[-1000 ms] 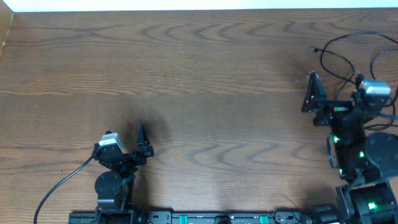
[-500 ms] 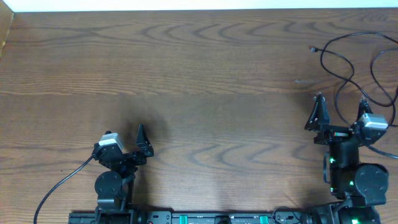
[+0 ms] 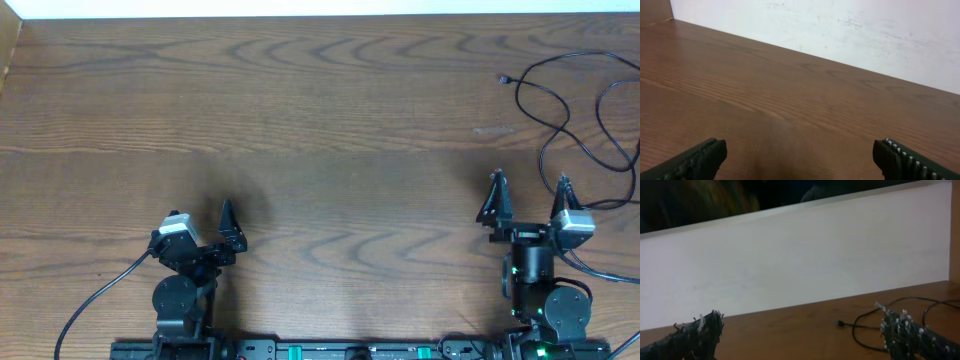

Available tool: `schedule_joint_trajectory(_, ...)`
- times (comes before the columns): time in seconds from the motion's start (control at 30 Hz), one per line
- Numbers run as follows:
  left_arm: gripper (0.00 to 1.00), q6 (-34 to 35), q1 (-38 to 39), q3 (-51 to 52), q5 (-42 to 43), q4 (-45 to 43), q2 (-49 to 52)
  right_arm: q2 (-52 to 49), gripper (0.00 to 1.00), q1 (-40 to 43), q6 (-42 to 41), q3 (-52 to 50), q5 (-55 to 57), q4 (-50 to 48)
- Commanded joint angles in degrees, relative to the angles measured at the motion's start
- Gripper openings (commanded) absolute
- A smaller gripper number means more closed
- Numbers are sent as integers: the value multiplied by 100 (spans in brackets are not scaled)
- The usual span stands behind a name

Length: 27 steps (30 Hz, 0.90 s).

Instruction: Untangle cables

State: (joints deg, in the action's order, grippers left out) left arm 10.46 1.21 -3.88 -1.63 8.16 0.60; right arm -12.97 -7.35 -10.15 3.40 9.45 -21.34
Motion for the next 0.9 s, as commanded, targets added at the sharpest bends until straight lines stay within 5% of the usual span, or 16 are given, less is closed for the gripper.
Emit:
schedule_joint_trajectory(0.0,98,-74,-28,109,-31,166,-31,186,99,20,-164,-153,-81,-48)
schedule_joint_trajectory(0.2,98,-74,-28,109,-31,166,-31,459,99,20,-181,-310,-256,-55)
schedule_joint_trajectory(0.43,98,-74,-28,109,-31,166,-31,1263,99,164,-181,-310,-424,1095)
schedule_joint_trajectory(0.87,98,-74,-28,109,-31,166,-31,1266,99,920,-205,-310,-1115,2387)
